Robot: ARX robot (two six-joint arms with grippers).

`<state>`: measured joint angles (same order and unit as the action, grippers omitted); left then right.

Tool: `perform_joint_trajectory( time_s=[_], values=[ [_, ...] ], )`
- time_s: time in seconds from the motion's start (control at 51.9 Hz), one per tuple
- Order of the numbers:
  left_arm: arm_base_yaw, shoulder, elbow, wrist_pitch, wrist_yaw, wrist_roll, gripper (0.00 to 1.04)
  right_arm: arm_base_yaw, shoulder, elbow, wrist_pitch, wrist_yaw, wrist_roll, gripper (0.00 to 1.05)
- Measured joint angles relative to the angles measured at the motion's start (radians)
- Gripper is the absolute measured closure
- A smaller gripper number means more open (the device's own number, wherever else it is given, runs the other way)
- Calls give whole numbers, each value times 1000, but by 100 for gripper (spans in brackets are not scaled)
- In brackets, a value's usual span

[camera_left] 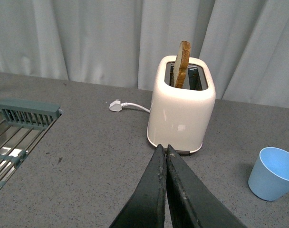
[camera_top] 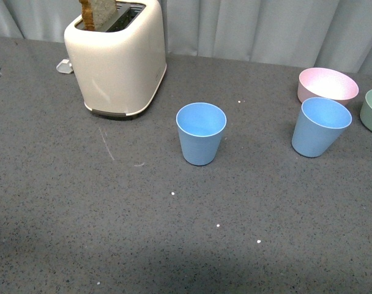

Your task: Stack blue cups with both arms

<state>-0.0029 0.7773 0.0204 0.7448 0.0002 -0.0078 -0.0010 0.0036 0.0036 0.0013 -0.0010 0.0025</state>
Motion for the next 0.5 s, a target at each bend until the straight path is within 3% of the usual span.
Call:
perform_joint_trajectory(
  time_s=[0.501],
  values=[
    [0, -309, -1, -278, 0, 0, 101, 0, 0, 0, 0, 0, 0, 10]
  ],
)
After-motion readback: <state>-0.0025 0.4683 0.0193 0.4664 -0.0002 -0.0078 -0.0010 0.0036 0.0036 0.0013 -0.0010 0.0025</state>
